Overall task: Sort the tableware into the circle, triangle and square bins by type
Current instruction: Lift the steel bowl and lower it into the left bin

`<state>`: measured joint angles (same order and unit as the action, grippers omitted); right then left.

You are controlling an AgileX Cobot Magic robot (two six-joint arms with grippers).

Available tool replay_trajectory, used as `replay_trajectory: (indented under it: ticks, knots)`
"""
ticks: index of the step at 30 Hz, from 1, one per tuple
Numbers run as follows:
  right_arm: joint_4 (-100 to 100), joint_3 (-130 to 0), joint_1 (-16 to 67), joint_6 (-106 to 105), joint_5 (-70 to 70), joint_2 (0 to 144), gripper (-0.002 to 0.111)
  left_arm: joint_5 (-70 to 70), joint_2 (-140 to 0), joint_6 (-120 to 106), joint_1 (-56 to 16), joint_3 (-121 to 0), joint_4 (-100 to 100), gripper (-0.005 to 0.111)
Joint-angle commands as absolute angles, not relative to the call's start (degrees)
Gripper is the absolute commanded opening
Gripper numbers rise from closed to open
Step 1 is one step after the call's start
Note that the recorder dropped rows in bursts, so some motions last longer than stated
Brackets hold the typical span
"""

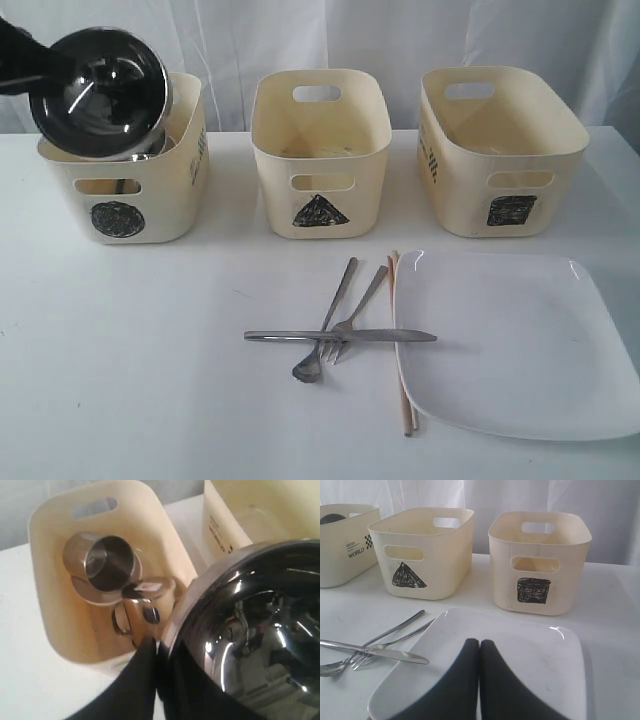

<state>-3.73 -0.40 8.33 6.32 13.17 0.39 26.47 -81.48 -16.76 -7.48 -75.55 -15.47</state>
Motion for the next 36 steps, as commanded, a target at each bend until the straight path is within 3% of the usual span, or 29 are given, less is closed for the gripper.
replay_trajectory:
  ticks: [1, 18, 36]
  knots:
    - [-4.0, 0.0, 8.0, 6.3, 12.7, 0.0, 0.0, 26.1, -88.8, -15.8, -6.0, -83.5, -14.9, 0.0]
    - [-4.0, 0.0, 8.0, 6.3, 12.7, 0.0, 0.0, 22.8, -112.9, -14.7, -5.8, -103.6, -5.0, 0.0]
    - [-4.0, 0.0, 8.0, 6.3, 12.7, 0.0, 0.0, 24.1, -119.6, -14.3, -1.9, -108.0, -7.6, 0.0]
